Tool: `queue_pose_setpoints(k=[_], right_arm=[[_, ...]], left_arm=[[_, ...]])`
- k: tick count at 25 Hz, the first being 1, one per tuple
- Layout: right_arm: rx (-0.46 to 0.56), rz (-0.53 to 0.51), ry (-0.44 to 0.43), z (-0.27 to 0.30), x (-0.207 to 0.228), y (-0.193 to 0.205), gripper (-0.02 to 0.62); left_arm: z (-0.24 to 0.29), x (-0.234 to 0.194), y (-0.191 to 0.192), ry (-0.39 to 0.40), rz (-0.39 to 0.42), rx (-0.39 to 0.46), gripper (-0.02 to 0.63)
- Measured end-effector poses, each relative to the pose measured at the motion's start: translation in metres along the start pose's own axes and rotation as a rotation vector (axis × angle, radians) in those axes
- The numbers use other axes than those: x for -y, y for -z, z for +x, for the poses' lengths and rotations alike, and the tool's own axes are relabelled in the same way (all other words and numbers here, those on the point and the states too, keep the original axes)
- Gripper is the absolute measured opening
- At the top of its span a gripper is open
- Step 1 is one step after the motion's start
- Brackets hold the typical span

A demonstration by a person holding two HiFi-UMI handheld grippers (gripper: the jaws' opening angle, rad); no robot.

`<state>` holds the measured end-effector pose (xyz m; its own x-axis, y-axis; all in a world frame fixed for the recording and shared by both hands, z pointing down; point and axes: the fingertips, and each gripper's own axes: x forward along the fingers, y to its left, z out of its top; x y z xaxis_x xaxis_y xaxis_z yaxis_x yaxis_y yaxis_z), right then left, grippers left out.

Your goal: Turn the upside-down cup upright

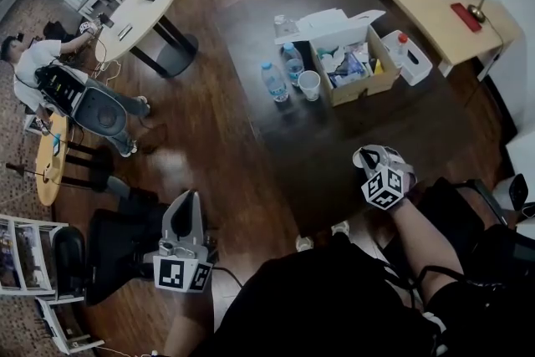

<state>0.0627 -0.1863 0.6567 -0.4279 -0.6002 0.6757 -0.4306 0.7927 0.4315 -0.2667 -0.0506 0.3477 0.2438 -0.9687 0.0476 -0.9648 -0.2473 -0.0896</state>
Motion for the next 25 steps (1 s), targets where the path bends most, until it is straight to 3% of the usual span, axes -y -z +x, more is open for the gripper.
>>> queue_pose_setpoints(k=[3,10,14,25], right_arm=[[0.029,0.035,-0.028,0.001,-0.012,-0.006,0.012],[0.191,0.324,-0.103,0.001,-0.037,-0.035,0.015],[0.21,0.441,-0.155,0.01,-0.061,-0.042,0.014],[0.153,0.492,-0.219,0.027,-0.095,-0.027,0.003]], left_arm=[[0.0,0.002,-0.001,0.005,0.003,0.005,0.0],[-0.002,0.0,-0.002,-0.002,0.006,0.002,0.0],[-0.002,-0.001,-0.001,-0.006,0.004,-0.001,0.0],[-0.008,-0.011,-0.002,-0.03,0.011,-0.016,0.0]])
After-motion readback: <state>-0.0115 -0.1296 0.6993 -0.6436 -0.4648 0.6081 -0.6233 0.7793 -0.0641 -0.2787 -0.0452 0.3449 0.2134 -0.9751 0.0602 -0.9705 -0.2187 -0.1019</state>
